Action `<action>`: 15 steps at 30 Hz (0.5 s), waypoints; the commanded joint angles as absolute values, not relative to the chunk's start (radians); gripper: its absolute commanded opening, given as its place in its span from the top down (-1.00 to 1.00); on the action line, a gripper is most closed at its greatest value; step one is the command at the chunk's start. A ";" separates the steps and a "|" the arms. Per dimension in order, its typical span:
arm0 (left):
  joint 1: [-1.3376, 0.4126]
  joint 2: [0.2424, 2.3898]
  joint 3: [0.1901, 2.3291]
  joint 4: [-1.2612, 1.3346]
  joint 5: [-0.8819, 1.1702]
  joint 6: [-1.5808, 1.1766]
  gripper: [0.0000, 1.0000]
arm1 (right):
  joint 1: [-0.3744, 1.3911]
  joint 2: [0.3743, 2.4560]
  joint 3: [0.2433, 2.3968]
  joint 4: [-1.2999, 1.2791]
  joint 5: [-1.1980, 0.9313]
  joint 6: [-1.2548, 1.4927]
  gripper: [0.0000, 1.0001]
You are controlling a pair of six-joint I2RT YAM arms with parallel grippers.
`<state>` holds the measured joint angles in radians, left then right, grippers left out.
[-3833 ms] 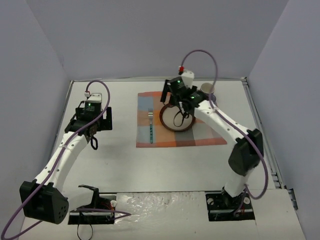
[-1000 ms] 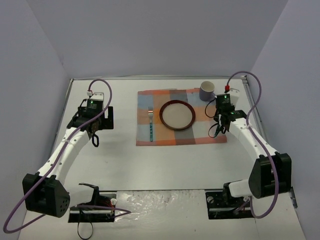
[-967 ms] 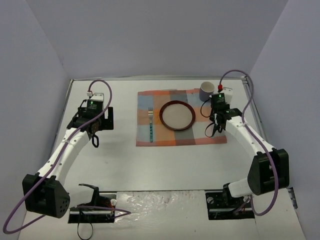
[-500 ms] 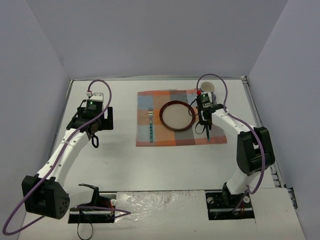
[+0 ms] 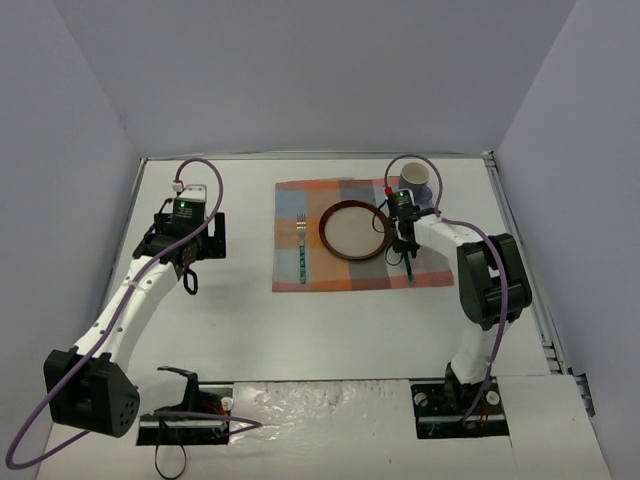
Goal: Set the dinner table for one person
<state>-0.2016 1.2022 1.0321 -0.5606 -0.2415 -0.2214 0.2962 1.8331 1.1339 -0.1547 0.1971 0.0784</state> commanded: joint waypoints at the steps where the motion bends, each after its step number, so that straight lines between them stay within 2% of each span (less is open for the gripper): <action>1: -0.198 1.189 1.055 -0.524 -0.266 -0.227 -0.94 | 0.252 1.821 1.156 -0.090 0.167 0.069 1.00; 15: -0.198 1.200 1.055 -0.526 -0.268 -0.224 -0.94 | 0.224 1.836 1.140 -0.057 0.136 0.060 1.00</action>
